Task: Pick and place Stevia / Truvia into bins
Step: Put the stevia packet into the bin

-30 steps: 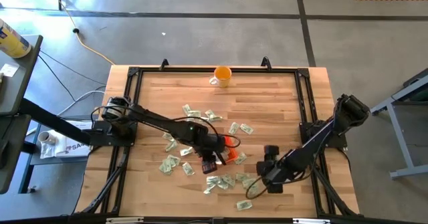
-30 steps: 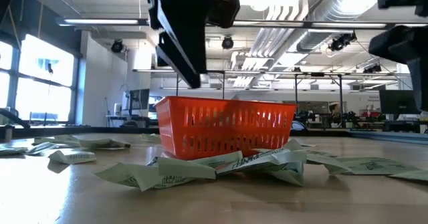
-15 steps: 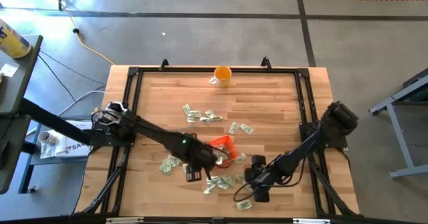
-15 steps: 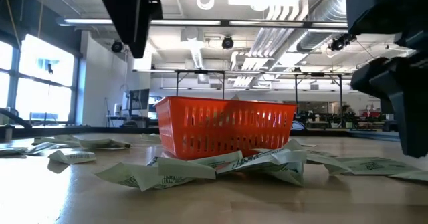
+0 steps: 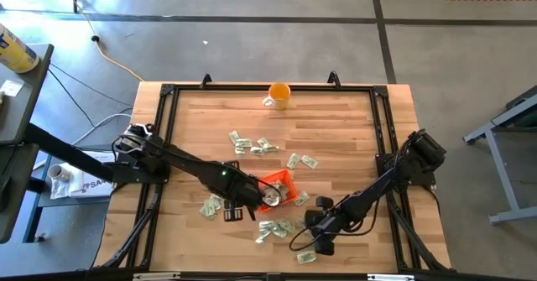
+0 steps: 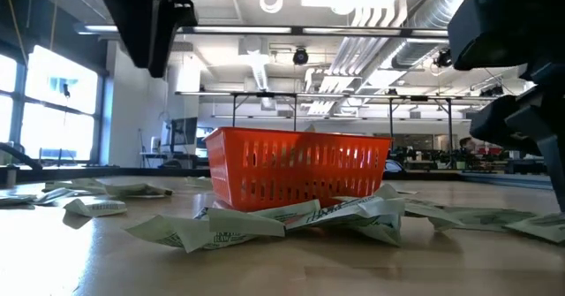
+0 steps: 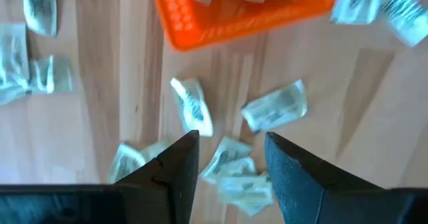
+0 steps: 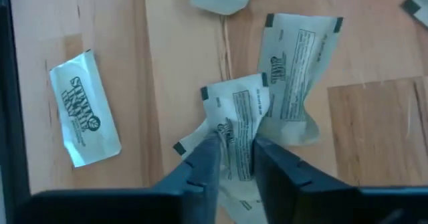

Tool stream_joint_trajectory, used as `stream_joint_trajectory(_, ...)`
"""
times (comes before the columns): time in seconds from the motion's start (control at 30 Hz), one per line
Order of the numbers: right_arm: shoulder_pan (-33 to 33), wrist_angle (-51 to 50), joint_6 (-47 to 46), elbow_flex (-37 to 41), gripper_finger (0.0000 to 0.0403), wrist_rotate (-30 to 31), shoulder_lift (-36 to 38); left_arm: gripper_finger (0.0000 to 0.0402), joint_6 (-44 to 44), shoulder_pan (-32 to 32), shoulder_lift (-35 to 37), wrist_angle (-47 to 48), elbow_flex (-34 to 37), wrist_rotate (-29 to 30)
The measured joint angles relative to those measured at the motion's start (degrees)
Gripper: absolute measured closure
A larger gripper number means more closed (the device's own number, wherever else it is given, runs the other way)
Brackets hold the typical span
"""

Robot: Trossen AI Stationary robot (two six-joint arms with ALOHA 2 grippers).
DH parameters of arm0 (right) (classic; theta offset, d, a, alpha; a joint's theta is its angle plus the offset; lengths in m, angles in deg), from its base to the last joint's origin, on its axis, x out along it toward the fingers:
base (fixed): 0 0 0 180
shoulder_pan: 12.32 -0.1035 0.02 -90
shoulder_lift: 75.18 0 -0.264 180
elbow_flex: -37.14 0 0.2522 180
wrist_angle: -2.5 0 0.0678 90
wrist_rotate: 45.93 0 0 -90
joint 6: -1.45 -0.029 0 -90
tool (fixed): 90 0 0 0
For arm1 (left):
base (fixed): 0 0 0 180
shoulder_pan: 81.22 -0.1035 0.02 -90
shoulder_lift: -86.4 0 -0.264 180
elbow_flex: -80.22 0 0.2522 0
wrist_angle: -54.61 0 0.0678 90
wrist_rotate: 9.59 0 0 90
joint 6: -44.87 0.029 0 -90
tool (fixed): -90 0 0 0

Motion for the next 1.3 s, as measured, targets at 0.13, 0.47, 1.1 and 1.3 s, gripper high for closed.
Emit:
stream_joint_trajectory(0.13,1.0,-1.33,-0.23,0.35,0.0373,-2.6,2.84,0.0202,0.11,0.0,0.23,0.13,0.49,0.09)
stream_joint_trajectory(0.47,2.23,-8.84,-5.88,0.26,0.0395,-0.76,13.74,0.0204,0.71,0.0,0.23,-0.15,0.55,1.49)
stream_joint_trajectory(1.1,6.73,-16.93,2.16,0.73,0.0182,2.84,11.18,0.0202,-4.19,0.02,0.2,1.98,0.52,1.93)
stream_joint_trajectory(1.3,6.88,-17.13,7.36,0.72,0.0164,2.05,9.32,0.0202,-4.31,0.02,0.2,1.87,0.52,1.93)
